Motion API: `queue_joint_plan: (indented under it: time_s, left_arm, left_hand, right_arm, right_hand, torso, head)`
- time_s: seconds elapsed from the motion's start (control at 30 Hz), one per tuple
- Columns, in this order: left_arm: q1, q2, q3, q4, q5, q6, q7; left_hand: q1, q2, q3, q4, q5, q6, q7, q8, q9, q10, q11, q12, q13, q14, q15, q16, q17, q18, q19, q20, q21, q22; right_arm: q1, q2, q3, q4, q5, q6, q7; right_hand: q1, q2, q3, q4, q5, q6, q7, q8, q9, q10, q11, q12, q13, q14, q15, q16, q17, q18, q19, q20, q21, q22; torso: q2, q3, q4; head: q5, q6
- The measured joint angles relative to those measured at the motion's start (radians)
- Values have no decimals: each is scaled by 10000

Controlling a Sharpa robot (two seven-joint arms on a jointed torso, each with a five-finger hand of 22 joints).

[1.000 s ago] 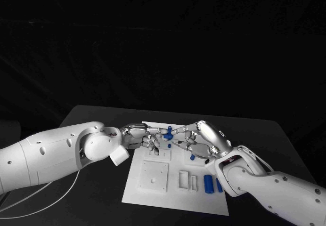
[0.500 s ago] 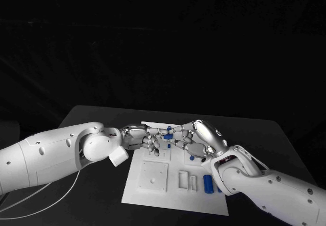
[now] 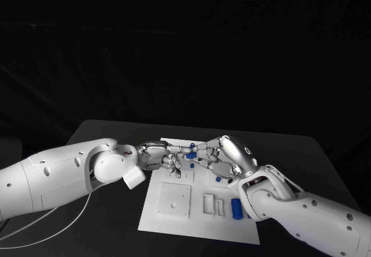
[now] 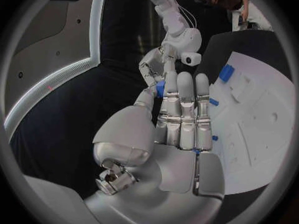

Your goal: Assemble the parts on the task board

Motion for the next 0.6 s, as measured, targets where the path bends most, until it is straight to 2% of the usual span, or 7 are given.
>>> queue_joint_plan:
  time_s: [0.3, 0.47, 0.53, 0.6]
  left_arm:
    - [5, 0, 5, -29, 1, 51, 1]
    - [6, 2, 7, -45, 1, 50, 1]
    - [6, 4, 8, -52, -1, 45, -2]
    - [8, 5, 10, -60, -3, 42, -22]
  left_hand:
    - [1, 1, 1, 0, -11, 0, -1, -1, 15, -19, 12, 0, 10, 0, 1, 0, -1, -1, 0, 0, 0, 0]
    - [1, 1, 1, -1, -12, 0, -1, -22, -8, -20, 14, 0, 9, 0, 2, 0, -2, 0, 0, 0, 0, -1]
    - [1, 1, 1, -1, -12, 0, -1, -23, -9, -20, 14, 0, 9, 0, 2, 0, -2, 0, 0, 0, 0, -1]
    - [1, 1, 1, -1, -12, 0, -1, -25, -9, -21, 15, 0, 9, 0, 2, 0, -2, -1, 0, 0, 0, -1]
  right_arm:
    - [-9, -17, -5, 25, 55, -81, 13]
    - [-11, -24, -7, 43, 95, -125, 29]
    - [-12, -26, -7, 51, 109, -145, 33]
    - [-13, -26, -8, 55, 118, -160, 36]
  right_hand:
    - [-143, 199, 256, 255, -340, 258, -129, 15, 1, 249, -106, 123, 217, 91, -90, 83, 104, -1, 0, -69, 359, 0]
    - [-129, 265, 385, 384, -348, 258, -130, 20, 4, 339, -89, 123, 292, 127, -125, 114, 163, 0, 18, -123, 504, -1]
    - [-136, 272, 440, 439, -389, 257, -130, 20, 7, 340, -89, 123, 316, 127, -125, 114, 183, -151, -1, -142, 515, -1]
    - [-146, 282, 475, 474, -391, 256, -129, 20, 9, 365, -115, 115, 323, 127, -125, 114, 191, -155, -1, -142, 559, -1]
  torso:
    - [-2, 5, -2]
    - [-2, 6, -7]
    - [-2, 6, -7]
    - [-2, 7, -7]
  head:
    - [10, 2]
    - [10, 4]
    - [10, 5]
    - [10, 10]
